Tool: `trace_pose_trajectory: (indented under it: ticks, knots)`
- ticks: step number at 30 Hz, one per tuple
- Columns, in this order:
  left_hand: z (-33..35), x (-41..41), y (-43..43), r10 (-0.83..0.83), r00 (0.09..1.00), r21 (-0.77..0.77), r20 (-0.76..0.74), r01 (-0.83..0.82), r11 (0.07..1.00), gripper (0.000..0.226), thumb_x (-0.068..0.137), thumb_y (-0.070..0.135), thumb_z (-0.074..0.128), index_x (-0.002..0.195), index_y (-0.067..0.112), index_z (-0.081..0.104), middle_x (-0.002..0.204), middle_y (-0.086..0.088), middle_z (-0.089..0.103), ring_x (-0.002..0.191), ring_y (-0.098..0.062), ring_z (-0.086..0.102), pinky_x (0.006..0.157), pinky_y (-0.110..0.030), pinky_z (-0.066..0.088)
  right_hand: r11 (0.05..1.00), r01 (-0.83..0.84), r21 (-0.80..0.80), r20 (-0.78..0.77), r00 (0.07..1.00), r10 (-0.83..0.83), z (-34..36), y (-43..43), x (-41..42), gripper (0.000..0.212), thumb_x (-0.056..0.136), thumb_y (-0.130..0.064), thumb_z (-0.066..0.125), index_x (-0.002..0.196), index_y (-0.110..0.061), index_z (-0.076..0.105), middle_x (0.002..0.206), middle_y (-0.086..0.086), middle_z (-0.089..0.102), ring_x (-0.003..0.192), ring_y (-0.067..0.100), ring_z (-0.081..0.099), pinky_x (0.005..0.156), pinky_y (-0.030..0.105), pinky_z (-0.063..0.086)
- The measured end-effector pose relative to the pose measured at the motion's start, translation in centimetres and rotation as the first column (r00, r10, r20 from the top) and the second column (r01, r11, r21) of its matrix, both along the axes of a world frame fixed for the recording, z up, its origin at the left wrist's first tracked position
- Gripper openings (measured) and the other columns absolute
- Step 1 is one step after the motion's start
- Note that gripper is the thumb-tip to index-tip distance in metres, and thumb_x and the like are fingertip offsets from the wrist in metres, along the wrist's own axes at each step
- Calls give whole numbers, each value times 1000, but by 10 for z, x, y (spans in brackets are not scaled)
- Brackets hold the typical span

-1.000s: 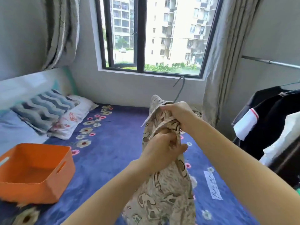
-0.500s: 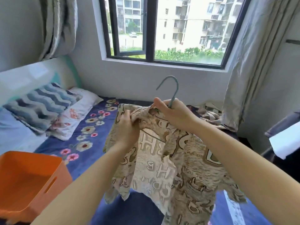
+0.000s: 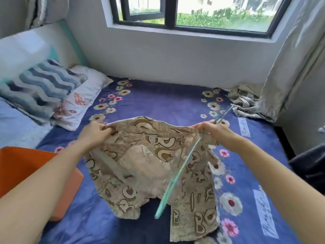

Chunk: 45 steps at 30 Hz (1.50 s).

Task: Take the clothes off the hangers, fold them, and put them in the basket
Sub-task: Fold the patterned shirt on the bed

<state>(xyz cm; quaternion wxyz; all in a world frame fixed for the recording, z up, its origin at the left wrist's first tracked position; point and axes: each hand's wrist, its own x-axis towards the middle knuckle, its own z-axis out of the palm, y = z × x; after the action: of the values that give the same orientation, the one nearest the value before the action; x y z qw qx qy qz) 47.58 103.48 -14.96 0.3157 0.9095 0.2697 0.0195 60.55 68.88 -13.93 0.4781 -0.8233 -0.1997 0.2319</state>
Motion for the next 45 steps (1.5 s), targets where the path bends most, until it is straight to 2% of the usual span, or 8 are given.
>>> trace_pose_trajectory:
  ticks: [5, 8, 12, 18, 26, 35, 41, 45]
  knots:
    - [-60, 25, -24, -32, 996, -65, 87, 38, 997, 24, 95, 11, 51, 98, 26, 70, 92, -1, 71, 87, -24, 63, 72, -34, 45, 934, 249, 255, -319, 934, -162, -29, 6, 19, 68, 104, -39, 22, 77, -13, 80, 95, 11, 76, 97, 24, 69, 85, 32, 39]
    - [-94, 43, -49, 92, 993, -157, 74, -80, 984, 34, 95, 7, 45, 117, 21, 66, 119, -4, 66, 112, -29, 57, 88, -37, 44, 764, 518, 384, -450, 828, -335, -34, -1, 37, 76, 105, -36, 23, 53, -11, 72, 55, 10, 65, 53, 17, 64, 70, 30, 45]
    - [-134, 56, -79, 135, 991, -234, -7, -133, 963, 32, 92, 5, 41, 111, 19, 63, 111, -4, 64, 102, -27, 52, 81, -35, 41, 627, 775, 77, -401, 600, -692, -84, -49, 61, 44, 101, -36, 43, 65, -11, 48, 33, -5, 43, 27, 10, 37, 48, 29, 41]
    - [-162, 69, -115, 148, 989, -298, 17, -137, 945, 32, 88, 5, 37, 106, 20, 59, 100, -1, 62, 95, -29, 54, 81, -42, 46, 585, 577, -570, -58, 682, -729, -192, -133, 60, 32, 95, -26, 51, 72, -4, 50, 96, 23, 55, 101, 34, 57, 86, 37, 45]
    - [-161, 63, -128, 199, 975, -375, 99, -149, 915, 29, 84, 0, 42, 82, 24, 60, 84, 12, 62, 78, -12, 51, 71, -31, 41, 293, 658, -694, 111, 500, -859, -234, -194, 87, 53, 82, -45, 67, 107, 2, 62, 115, 22, 61, 120, 39, 49, 101, 49, 36]
    - [-96, 56, -126, 89, 986, -494, 138, -9, 869, 37, 69, -15, 35, 67, 15, 55, 63, -7, 42, 50, -13, 38, 45, -20, 30, 977, 176, -120, -146, 970, -193, -164, -13, 80, 29, 84, -4, 65, 110, -16, 68, 111, 0, 67, 104, 12, 61, 75, 23, 48]
    - [2, 56, -112, -97, 909, -486, 405, 304, 819, 39, 56, -8, 38, 56, 25, 58, 57, 7, 46, 54, -6, 40, 50, -18, 33, 916, -401, 22, -189, 898, 398, -65, 75, 58, 73, 70, -6, 68, 136, -32, 53, 130, -6, 61, 122, 16, 55, 98, 30, 46]
    - [54, 52, -102, -46, 791, -434, 609, 382, 816, 41, 73, -12, 46, 73, 25, 63, 71, 0, 54, 64, -12, 50, 59, -22, 42, 842, -537, 55, -185, 823, 537, -16, 100, 30, 36, 75, 2, 71, 97, -25, 63, 75, -15, 68, 66, 2, 64, 56, 18, 49]
